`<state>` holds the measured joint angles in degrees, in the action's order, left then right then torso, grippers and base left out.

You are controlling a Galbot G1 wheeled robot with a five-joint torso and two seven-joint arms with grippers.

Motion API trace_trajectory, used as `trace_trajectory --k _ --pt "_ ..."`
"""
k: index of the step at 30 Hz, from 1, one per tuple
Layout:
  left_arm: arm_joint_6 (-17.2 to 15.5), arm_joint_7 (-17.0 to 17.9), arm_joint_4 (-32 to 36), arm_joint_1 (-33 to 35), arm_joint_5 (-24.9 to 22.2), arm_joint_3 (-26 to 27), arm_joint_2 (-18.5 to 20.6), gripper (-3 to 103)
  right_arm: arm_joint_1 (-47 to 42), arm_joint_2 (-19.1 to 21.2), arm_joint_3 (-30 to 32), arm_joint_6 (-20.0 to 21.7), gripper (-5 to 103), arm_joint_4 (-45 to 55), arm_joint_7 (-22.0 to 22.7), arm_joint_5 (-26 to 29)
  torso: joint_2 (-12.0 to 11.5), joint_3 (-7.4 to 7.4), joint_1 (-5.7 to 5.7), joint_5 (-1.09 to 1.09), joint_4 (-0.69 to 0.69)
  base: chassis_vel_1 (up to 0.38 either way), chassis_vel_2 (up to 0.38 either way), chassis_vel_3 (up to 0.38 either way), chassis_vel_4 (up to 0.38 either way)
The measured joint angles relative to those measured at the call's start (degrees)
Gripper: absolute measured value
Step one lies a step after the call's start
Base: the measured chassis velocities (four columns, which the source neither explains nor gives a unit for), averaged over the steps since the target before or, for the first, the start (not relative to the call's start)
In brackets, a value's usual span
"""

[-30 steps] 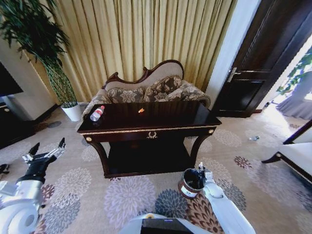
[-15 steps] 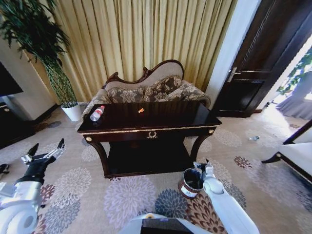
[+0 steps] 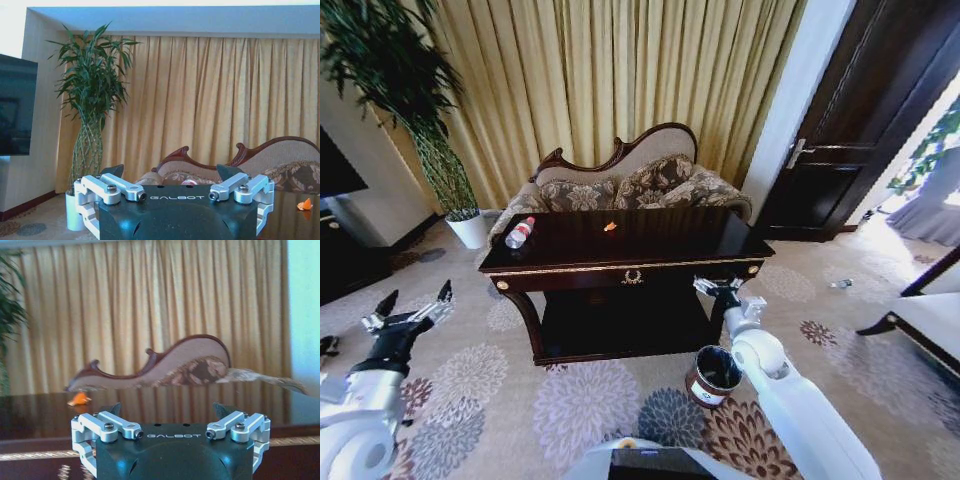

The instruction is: Move to the front of the table and place the trash on the table into the trash bin.

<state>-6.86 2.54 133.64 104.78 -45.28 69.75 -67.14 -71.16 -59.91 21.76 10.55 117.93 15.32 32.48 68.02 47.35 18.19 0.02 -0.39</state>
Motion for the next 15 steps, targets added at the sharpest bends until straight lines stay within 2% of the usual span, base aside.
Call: trace_trajectory --k 5,7,15 --pt "-0.51 0.22 -2.71 -1.08 -0.32 -0.32 1.99 100 -0.81 0.36 -0.23 0.98 100 2.89 -0.09 0.82 0.00 0.00 0.00 -0.01 -0.01 0.000 0.000 0.000 0.000" --pt "-0.66 0.41 -5.61 -1.97 -0.01 -1.32 4.00 100 -1.19 0.63 -0.23 1.67 100 4.49 0.06 1.33 0.00 0.00 0.00 -0.03 -0.01 0.000 0.000 0.000 0.000" --pt "-1.07 1.09 -10.30 -4.77 -0.69 -2.13 8.82 100 -2.06 1.27 1.15 1.77 100 5.58 0.20 1.76 0.00 0.00 0.00 -0.01 -0.02 0.000 0.000 0.000 0.000"
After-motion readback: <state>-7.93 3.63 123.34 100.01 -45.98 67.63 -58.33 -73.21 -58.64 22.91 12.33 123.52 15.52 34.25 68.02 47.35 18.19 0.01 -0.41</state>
